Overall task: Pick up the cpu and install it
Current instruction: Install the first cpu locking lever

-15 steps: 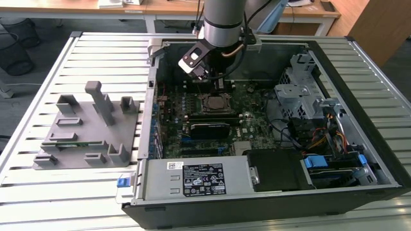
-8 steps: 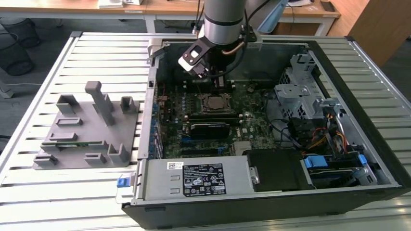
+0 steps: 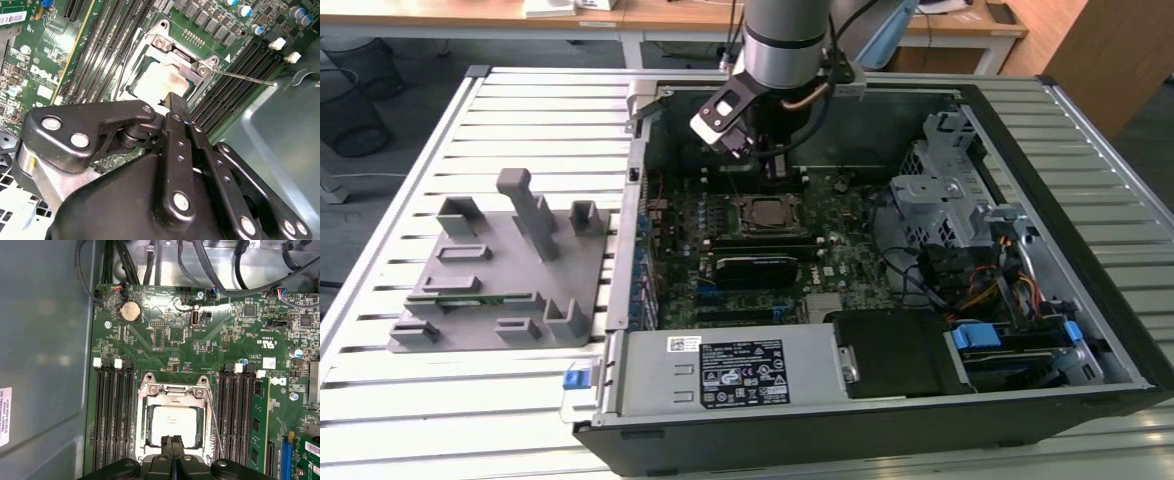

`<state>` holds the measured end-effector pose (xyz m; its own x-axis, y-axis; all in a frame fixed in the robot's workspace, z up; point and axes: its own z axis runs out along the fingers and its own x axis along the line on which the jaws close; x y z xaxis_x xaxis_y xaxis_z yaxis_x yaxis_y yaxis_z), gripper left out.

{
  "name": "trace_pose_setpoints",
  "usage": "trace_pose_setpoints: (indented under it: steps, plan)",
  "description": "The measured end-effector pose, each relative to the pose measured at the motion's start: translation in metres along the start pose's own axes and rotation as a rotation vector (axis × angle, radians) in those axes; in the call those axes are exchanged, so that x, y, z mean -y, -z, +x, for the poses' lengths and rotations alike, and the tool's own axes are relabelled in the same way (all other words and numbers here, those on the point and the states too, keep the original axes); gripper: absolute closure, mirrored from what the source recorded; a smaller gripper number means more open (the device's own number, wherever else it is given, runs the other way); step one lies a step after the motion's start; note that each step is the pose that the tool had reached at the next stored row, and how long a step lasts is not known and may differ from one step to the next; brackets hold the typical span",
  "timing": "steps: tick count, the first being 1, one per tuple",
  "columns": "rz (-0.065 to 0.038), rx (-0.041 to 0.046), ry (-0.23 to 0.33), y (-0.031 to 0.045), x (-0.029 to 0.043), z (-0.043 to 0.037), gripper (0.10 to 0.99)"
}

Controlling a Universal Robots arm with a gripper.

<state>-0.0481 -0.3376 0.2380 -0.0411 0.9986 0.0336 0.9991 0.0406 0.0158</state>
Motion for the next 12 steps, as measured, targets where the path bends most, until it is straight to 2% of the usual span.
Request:
trace_pose_setpoints:
  steps: [12]
  plan:
    - [0.000, 0.0002, 0.002, 0.0129, -0.0002, 0.0004, 0.980]
